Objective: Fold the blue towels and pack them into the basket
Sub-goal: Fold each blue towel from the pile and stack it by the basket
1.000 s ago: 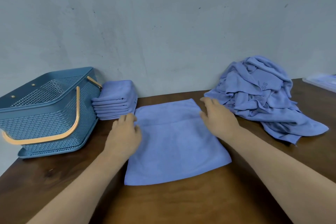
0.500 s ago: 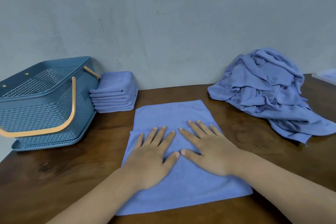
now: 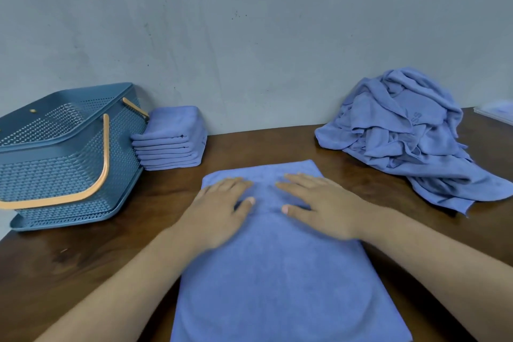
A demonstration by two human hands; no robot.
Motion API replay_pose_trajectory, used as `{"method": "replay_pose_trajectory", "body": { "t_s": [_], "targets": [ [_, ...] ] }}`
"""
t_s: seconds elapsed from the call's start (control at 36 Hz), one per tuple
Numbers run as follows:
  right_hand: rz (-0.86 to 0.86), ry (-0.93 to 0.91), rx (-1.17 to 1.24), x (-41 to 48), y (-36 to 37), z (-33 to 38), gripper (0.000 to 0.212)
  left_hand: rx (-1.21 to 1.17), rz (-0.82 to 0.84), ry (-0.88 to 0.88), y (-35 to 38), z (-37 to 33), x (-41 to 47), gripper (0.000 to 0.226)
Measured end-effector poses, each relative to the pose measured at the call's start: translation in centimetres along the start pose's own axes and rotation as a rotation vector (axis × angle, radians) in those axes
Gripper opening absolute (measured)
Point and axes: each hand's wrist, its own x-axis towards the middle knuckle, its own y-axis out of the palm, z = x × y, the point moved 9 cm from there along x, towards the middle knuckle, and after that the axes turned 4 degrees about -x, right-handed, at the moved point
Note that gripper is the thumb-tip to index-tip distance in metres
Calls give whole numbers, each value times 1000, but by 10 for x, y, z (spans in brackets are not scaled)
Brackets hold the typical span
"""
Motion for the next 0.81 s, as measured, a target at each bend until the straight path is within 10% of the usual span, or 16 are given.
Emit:
{"method": "replay_pose_trajectory", "body": {
  "t_s": [0.42, 0.81],
  "targets": [
    [28, 178, 46, 17, 6, -79, 78, -25, 114, -210, 10, 83, 22, 90],
    [54, 199, 25, 20, 5, -81, 69, -80, 52, -138, 5, 82, 18, 70]
  ]
}}
